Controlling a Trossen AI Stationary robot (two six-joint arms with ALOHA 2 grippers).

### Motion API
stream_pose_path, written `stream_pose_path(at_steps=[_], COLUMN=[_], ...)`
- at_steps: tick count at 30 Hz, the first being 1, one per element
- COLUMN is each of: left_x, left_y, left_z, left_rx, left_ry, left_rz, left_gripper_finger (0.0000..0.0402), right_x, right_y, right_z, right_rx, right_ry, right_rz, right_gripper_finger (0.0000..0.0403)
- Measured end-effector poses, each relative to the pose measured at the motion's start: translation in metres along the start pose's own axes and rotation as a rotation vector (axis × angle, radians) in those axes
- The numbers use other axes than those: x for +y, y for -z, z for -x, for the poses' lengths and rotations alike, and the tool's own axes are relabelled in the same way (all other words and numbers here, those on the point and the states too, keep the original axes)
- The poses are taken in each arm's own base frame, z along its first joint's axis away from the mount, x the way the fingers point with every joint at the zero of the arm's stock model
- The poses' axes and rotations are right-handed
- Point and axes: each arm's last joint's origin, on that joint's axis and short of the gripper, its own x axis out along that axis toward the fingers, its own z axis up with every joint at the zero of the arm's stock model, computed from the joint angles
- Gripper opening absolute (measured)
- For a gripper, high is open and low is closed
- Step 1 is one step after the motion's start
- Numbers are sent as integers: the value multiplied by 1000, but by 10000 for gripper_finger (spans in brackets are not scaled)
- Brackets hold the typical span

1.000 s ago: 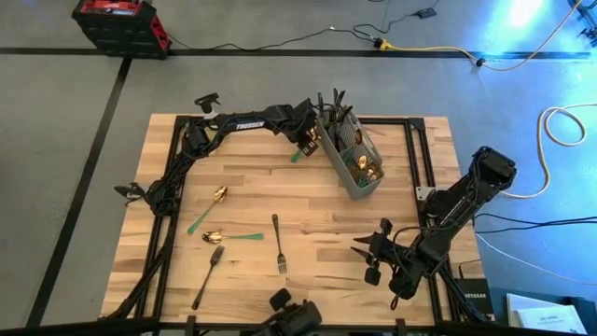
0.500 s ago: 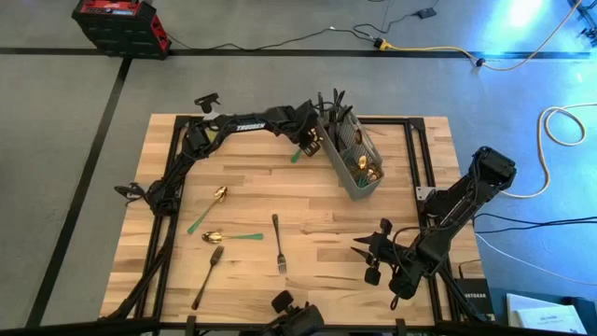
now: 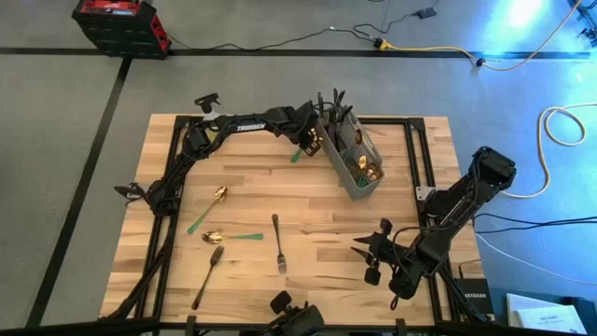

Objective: Sort silverware
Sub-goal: Put the green spoon into the silverware basket

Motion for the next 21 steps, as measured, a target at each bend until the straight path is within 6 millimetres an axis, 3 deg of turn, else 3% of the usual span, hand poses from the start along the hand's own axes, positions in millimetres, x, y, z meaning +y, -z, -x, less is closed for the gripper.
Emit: stream_pose_path(at_steps=[8,21], left_x=[2,41], left_y=[0,-3], left_z=[0,7], left_rx=[4,108], left_ry=[-6,46], left_rz=[-24,-82], left_gripper_finger=[76,76], right_x=[0,0], right_y=[0,0], right_z=[0,0], right_rx=[0,0], right_ry=[0,2], right_rz=[0,4], right_gripper_finger=[99,99])
